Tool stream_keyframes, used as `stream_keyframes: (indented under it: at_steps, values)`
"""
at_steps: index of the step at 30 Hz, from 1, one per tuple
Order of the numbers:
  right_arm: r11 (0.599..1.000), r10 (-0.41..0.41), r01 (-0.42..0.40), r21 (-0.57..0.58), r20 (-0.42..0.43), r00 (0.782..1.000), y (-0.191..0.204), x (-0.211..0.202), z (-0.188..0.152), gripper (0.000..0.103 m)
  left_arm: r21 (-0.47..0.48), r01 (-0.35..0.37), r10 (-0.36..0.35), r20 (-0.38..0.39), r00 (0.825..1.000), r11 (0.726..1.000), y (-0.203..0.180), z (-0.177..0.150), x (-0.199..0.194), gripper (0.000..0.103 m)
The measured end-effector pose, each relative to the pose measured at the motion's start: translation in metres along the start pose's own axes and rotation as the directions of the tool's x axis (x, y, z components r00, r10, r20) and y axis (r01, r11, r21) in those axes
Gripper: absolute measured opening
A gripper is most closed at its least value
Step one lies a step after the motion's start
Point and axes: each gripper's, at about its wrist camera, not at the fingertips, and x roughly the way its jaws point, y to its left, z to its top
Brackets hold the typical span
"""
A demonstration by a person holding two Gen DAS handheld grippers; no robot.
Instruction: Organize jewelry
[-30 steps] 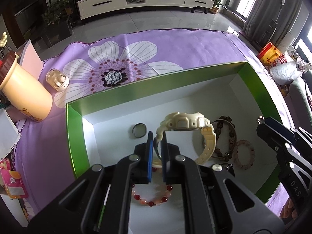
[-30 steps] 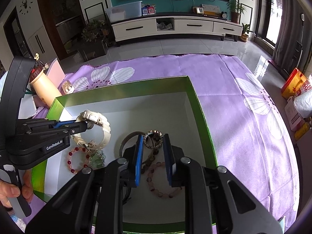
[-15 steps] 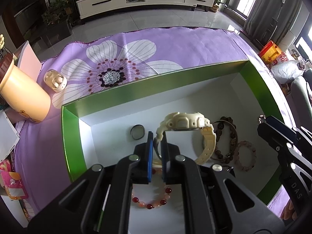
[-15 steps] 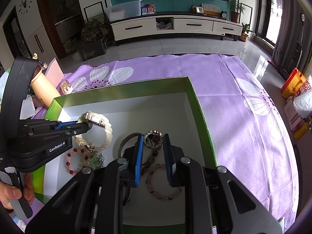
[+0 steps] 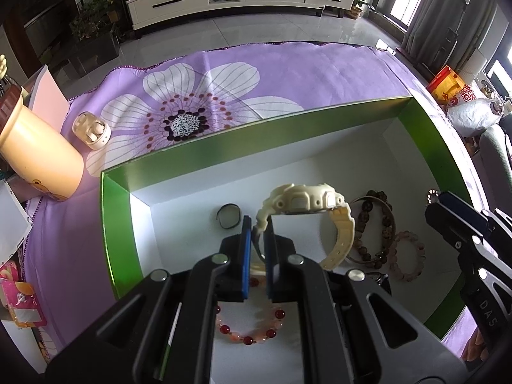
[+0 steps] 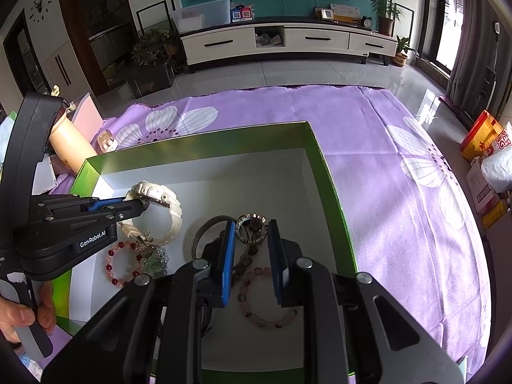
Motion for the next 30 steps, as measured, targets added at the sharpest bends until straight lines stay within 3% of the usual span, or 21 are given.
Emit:
stream_keyframes:
  at_steps: [30]
  values:
    - [0.999, -0.006, 0.007, 0.033, -0.048, 0.999, -0.009, 0.014, 0.001, 0.02, 0.037, -0.029, 0.029, -0.005, 1.0, 0.999, -0.009, 0.003, 0.006, 0.007]
